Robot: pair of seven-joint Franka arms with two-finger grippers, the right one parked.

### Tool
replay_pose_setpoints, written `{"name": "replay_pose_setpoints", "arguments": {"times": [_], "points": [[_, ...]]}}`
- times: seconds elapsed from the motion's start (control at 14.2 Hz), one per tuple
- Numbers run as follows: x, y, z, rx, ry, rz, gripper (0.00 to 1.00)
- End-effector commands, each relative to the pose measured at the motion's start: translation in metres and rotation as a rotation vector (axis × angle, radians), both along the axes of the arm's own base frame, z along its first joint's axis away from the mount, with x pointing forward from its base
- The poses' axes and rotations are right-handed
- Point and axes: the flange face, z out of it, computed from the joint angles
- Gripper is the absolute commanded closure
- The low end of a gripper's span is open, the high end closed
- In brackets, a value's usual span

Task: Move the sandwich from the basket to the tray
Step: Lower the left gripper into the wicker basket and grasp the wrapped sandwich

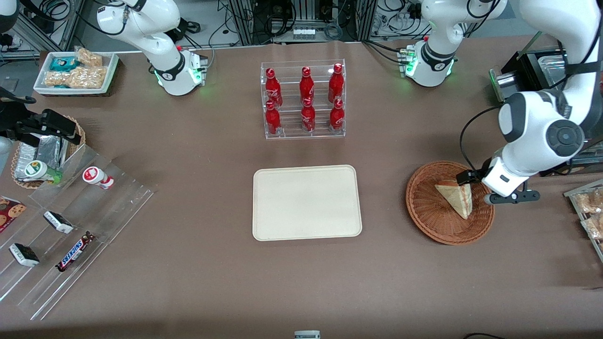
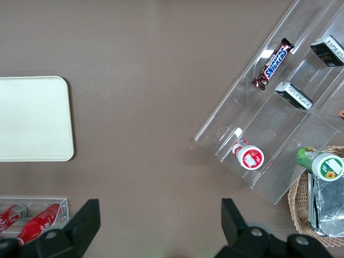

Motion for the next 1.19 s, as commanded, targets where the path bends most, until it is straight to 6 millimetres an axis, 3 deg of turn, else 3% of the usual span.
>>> {"name": "replay_pose_setpoints", "arguments": {"times": [0.0,0.21,0.35,0.42,0.56,0.63,0.7,0.91,1.12], "points": [[-0.020,0.002,-0.008,0.011,-0.058,0.250,0.00],[-0.025,0.001,-0.033,-0.006,-0.123,0.522,0.00],[-0.024,0.002,-0.049,-0.006,-0.119,0.544,0.00],[-0.023,0.002,-0.055,-0.006,-0.118,0.550,0.08],[-0.021,0.001,-0.064,-0.008,-0.110,0.558,0.68],[-0.021,0.001,-0.066,-0.007,-0.105,0.561,0.89],[-0.021,0.000,-0.067,-0.006,-0.104,0.558,0.96],[-0.003,-0.010,-0.042,-0.011,-0.117,0.530,0.99],[0.032,-0.055,0.004,0.008,-0.045,0.448,0.99]]}}
